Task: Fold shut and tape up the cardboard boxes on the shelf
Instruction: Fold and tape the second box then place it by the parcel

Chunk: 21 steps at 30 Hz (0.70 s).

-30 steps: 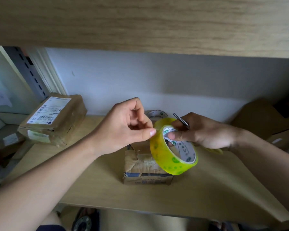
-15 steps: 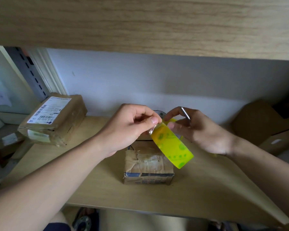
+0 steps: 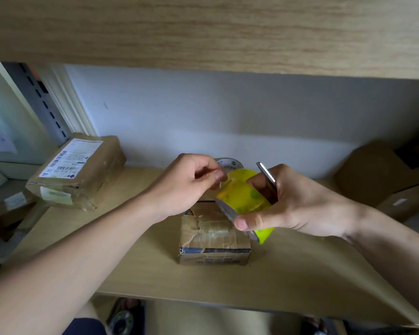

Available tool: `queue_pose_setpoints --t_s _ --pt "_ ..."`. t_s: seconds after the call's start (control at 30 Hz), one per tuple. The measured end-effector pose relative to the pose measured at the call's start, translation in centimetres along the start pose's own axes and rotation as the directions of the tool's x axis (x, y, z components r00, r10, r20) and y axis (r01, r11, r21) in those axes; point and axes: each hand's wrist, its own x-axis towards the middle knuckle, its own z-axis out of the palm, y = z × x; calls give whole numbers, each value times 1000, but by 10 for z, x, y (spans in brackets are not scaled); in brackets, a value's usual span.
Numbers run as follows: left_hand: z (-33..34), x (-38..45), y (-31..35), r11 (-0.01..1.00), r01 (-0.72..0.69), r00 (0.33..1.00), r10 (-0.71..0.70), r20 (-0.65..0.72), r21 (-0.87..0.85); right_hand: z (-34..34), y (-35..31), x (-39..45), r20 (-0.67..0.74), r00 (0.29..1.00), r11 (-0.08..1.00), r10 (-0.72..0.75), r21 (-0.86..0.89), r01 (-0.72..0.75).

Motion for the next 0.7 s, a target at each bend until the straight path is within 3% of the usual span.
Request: queue_pose_setpoints --t_s 0.17,0.33,0.5,0.6,0.7 --pt "7 -1 -7 996 65 986 -56 155 -54 7 -2 -2 156 959 970 235 19 -241" --pt "10 -2 -8 994 67 980 -50 194 -85 12 -6 -5 237 943 969 232 33 -247" --pt "10 -1 -6 992 50 986 -30 162 -119 17 -14 -11 103 967 963 232 -167 -213" --pt "13 -1 -5 989 59 987 -38 153 -135 21 -22 -21 -22 977 852 213 -485 -197" --pt "14 -1 -6 990 66 985 -45 166 -124 26 -22 -26 -118 979 768 167 -607 -204"
